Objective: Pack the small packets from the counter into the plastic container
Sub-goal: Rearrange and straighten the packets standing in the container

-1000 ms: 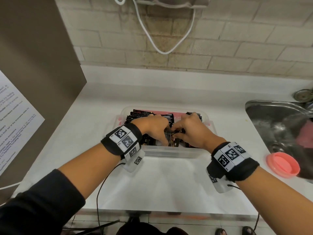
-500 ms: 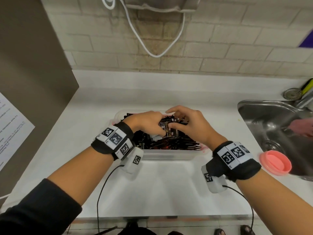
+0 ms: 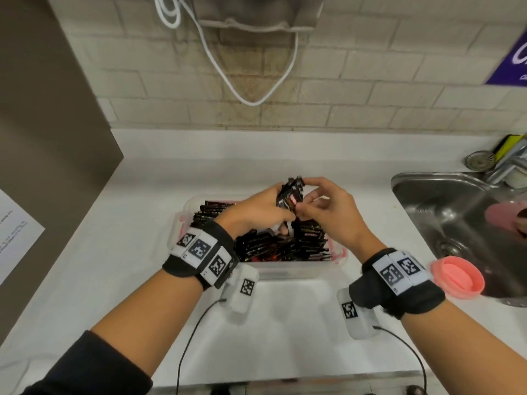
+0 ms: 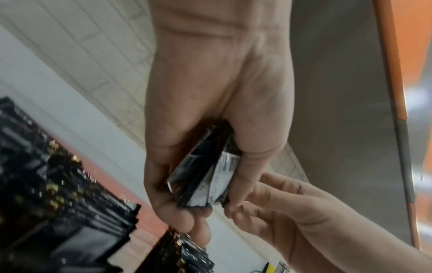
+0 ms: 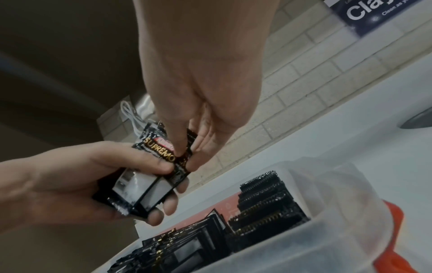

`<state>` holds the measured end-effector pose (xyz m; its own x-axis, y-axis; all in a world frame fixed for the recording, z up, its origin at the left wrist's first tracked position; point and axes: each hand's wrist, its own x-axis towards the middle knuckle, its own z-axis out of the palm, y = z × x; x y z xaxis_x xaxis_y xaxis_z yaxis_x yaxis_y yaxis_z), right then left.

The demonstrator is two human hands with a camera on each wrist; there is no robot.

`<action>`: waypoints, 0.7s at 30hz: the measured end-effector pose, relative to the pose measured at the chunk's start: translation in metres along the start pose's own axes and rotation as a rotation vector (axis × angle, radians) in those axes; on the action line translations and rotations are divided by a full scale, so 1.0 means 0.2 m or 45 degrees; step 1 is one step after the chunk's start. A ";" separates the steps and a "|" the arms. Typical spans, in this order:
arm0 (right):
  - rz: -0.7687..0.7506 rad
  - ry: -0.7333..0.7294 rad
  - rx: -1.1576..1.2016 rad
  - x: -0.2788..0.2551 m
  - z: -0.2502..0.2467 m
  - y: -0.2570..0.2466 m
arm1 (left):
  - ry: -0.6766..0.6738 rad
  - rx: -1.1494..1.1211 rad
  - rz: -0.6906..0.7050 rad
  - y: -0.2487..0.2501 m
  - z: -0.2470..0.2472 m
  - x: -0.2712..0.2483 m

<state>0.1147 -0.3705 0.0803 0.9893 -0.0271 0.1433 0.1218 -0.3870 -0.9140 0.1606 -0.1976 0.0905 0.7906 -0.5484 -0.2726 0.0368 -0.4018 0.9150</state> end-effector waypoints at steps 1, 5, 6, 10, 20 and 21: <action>-0.005 0.005 -0.017 0.00 -0.01 0.00 | -0.001 -0.051 -0.003 0.00 0.01 0.01; 0.057 0.033 0.258 -0.03 -0.02 0.01 | 0.117 0.058 -0.007 0.00 0.05 0.05; 0.093 0.054 0.351 -0.04 -0.03 0.00 | 0.151 0.069 -0.002 -0.01 0.07 0.05; 0.252 -0.009 0.535 -0.07 -0.03 0.00 | 0.219 0.039 0.034 -0.04 0.13 0.08; 0.182 -0.548 -0.979 -0.10 -0.18 0.09 | 0.311 -0.192 0.006 -0.11 0.18 0.08; 0.184 -0.570 -1.041 -0.09 -0.18 0.10 | 0.286 -0.245 -0.025 -0.11 0.20 0.08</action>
<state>0.0964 -0.4103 0.0738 0.9499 0.1658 -0.2650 0.0698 -0.9388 -0.3374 0.1478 -0.2263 0.0549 0.9033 -0.3571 -0.2379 0.1520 -0.2524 0.9556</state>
